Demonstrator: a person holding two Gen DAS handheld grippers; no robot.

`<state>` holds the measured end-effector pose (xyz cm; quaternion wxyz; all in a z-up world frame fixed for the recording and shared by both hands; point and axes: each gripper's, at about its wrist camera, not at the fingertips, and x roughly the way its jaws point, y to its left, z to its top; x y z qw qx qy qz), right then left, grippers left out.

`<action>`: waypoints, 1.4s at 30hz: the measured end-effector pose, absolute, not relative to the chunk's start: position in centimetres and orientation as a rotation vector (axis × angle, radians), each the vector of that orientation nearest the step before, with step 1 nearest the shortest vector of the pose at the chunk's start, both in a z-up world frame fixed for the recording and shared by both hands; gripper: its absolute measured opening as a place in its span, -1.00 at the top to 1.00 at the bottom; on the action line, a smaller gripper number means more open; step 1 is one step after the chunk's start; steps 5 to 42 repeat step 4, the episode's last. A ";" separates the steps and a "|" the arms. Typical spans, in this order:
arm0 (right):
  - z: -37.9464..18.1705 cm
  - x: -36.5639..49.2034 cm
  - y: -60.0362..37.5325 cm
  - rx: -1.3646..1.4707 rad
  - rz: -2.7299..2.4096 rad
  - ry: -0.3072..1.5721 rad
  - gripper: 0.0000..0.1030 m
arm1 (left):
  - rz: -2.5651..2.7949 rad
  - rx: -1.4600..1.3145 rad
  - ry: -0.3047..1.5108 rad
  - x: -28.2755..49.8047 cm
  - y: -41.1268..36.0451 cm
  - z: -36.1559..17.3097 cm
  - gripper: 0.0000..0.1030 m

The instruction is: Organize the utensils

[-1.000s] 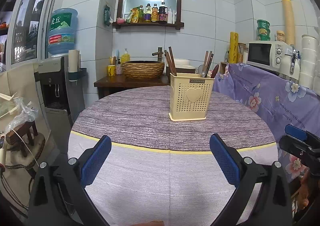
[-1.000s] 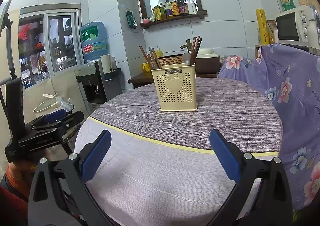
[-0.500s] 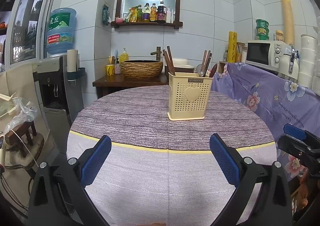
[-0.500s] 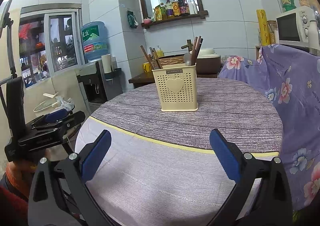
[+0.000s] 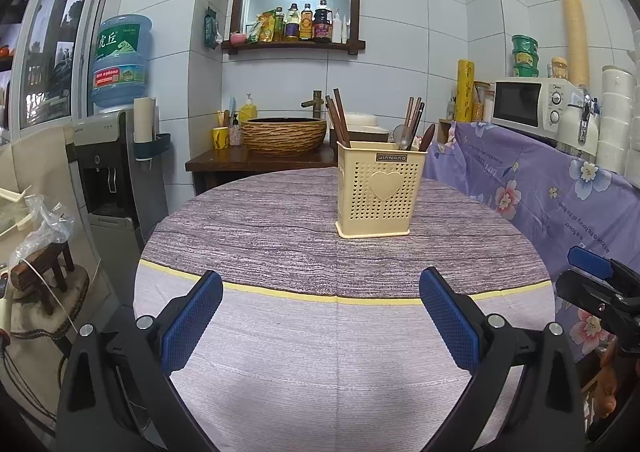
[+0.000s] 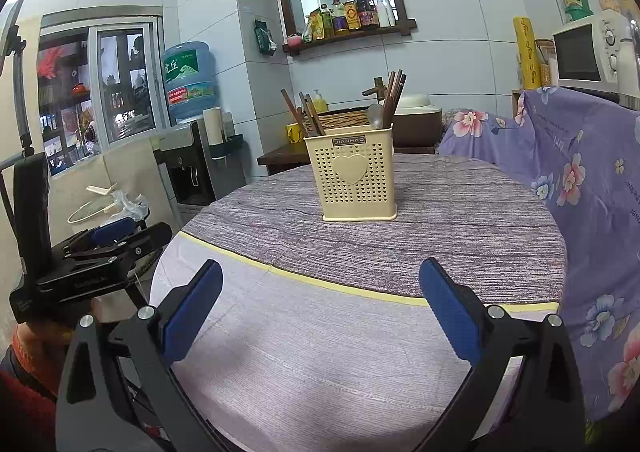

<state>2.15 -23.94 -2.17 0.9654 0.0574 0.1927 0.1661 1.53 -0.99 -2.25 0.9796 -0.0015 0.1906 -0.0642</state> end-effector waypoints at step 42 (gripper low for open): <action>-2.2 2.2 -24.0 0.116 0.336 0.391 -0.89 | -0.127 0.000 0.383 1.5 -1.1 -2.3 -0.90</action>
